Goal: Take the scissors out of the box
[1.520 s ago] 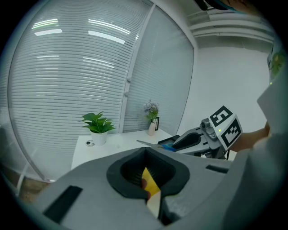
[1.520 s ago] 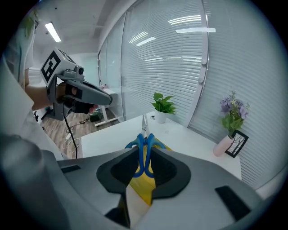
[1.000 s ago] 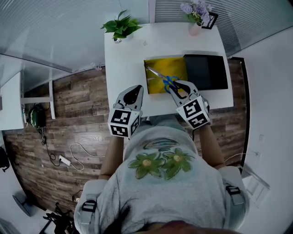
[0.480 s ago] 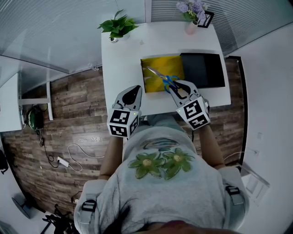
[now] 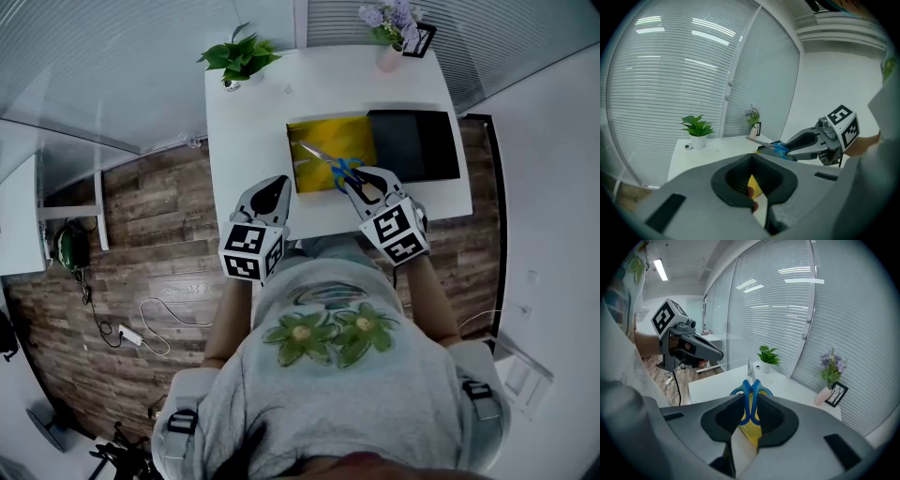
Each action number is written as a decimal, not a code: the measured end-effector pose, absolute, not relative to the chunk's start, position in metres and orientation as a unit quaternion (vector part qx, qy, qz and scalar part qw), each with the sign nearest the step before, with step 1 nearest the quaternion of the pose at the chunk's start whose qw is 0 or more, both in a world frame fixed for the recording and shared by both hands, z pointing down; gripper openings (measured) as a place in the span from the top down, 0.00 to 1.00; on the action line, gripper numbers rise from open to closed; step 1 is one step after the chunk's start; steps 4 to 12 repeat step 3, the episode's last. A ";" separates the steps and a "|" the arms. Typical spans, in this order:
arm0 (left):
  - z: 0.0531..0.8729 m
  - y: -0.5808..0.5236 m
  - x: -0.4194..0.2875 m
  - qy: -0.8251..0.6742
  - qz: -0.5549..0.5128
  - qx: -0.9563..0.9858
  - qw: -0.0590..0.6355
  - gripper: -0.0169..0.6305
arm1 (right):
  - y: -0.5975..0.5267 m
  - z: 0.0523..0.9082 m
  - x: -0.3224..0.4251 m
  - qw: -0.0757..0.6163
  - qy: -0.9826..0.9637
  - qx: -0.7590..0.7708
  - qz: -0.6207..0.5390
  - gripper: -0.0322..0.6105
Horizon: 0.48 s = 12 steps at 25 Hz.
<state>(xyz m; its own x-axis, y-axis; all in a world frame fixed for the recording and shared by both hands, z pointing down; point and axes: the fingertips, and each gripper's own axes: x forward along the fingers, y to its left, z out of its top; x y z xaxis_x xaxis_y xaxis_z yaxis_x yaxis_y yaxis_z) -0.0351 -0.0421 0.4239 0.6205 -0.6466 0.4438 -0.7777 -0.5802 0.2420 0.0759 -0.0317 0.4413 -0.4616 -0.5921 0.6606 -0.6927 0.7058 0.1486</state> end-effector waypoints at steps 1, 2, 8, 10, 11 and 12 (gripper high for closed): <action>0.424 -0.043 -0.035 -0.406 0.156 0.875 0.212 0.98 | -0.032 0.442 0.076 0.358 -0.851 0.377 0.072 0.82; 0.424 -0.043 -0.035 -0.405 0.157 0.875 0.213 0.98 | -0.032 0.443 0.075 0.360 -0.851 0.376 0.073 0.82; 0.425 -0.044 -0.035 -0.405 0.157 0.875 0.214 0.98 | -0.032 0.445 0.075 0.361 -0.850 0.376 0.074 0.82; 0.425 -0.044 -0.035 -0.405 0.157 0.875 0.214 0.98 | -0.032 0.445 0.075 0.361 -0.850 0.376 0.074 0.82; 0.425 -0.044 -0.035 -0.405 0.157 0.875 0.214 0.98 | -0.032 0.445 0.075 0.361 -0.850 0.376 0.074 0.82; 0.425 -0.044 -0.035 -0.405 0.157 0.875 0.214 0.98 | -0.032 0.445 0.075 0.361 -0.850 0.376 0.074 0.82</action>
